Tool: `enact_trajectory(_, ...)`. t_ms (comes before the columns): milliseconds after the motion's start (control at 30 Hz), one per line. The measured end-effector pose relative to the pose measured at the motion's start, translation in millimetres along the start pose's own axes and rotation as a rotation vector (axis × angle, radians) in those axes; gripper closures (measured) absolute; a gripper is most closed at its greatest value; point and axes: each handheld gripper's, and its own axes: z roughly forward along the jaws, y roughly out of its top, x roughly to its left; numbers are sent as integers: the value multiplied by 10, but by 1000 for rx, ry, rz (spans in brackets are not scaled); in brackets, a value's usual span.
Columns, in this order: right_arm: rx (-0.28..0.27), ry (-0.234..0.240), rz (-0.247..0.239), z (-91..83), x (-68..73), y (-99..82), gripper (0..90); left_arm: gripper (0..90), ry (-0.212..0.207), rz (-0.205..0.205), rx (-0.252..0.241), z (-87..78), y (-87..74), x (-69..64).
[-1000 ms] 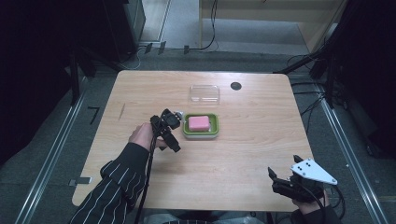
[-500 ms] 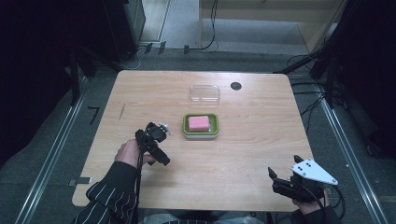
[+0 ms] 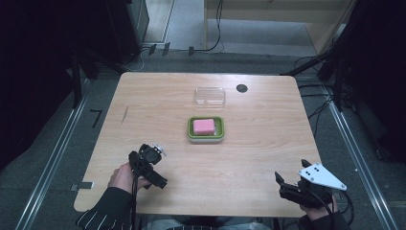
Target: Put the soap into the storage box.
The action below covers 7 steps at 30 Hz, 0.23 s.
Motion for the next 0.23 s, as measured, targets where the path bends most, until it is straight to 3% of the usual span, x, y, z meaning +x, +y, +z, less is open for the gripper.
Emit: enact_trajectory(233,0,1,-3,1,-6,-2,135,0,-24,17,17,67,-20,-16)
